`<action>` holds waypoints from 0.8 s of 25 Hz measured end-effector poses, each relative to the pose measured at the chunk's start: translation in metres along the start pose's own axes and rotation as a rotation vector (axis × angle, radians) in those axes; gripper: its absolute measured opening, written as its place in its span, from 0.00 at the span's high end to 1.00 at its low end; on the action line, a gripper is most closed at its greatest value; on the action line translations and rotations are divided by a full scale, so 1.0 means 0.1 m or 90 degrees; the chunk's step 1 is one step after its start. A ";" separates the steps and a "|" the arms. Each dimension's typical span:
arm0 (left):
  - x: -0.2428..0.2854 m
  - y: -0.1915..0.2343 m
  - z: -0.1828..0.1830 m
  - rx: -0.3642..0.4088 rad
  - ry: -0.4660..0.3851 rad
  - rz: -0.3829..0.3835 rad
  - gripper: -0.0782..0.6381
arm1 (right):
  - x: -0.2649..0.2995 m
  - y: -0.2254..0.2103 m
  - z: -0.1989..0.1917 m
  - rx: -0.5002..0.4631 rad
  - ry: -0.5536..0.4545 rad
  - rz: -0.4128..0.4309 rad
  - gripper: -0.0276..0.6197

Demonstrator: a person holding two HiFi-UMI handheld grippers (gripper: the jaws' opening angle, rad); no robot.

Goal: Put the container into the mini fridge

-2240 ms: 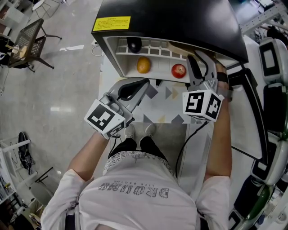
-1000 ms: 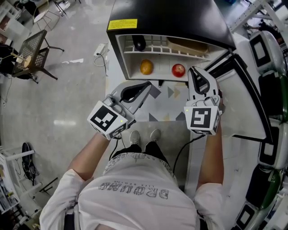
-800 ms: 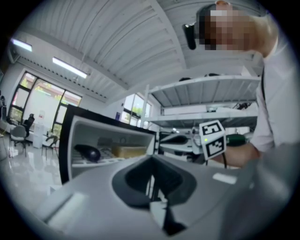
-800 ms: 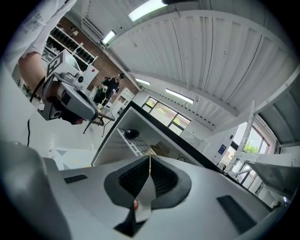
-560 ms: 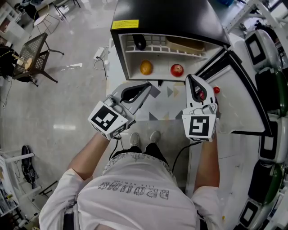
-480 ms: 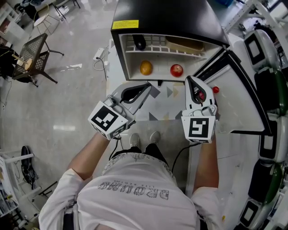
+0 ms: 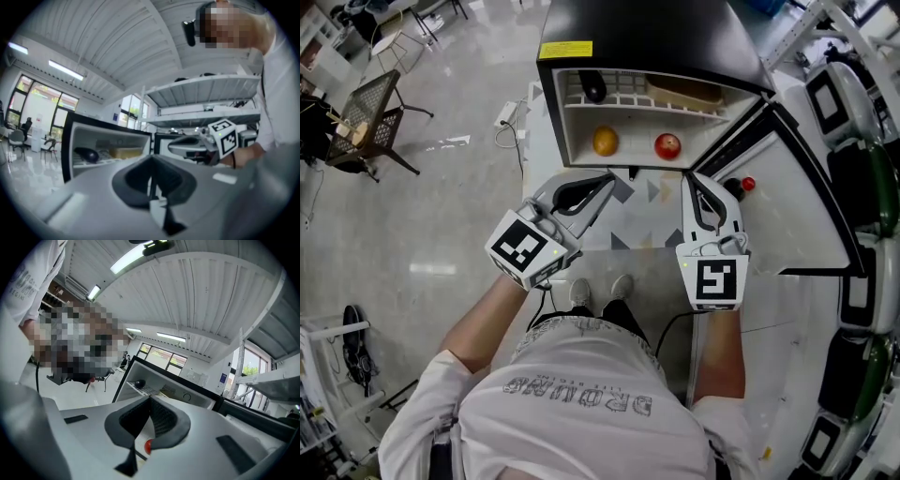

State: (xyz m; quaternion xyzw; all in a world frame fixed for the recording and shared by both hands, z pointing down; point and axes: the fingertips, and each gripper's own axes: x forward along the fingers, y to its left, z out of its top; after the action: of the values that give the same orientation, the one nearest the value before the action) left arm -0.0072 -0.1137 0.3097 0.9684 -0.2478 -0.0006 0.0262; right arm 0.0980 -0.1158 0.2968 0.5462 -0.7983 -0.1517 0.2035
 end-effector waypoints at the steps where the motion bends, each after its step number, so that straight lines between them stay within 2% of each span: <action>1: -0.01 0.00 0.00 -0.002 -0.001 0.000 0.88 | -0.01 0.01 -0.01 0.015 -0.001 0.002 0.95; 20: -0.02 0.01 -0.13 -0.015 0.007 0.003 0.88 | -0.12 0.18 -0.22 0.118 0.013 0.023 0.96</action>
State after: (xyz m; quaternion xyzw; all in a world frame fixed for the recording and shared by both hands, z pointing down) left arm -0.0094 -0.1125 0.3222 0.9674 -0.2502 0.0017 0.0390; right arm 0.0983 -0.0987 0.3226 0.5500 -0.8164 -0.0680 0.1623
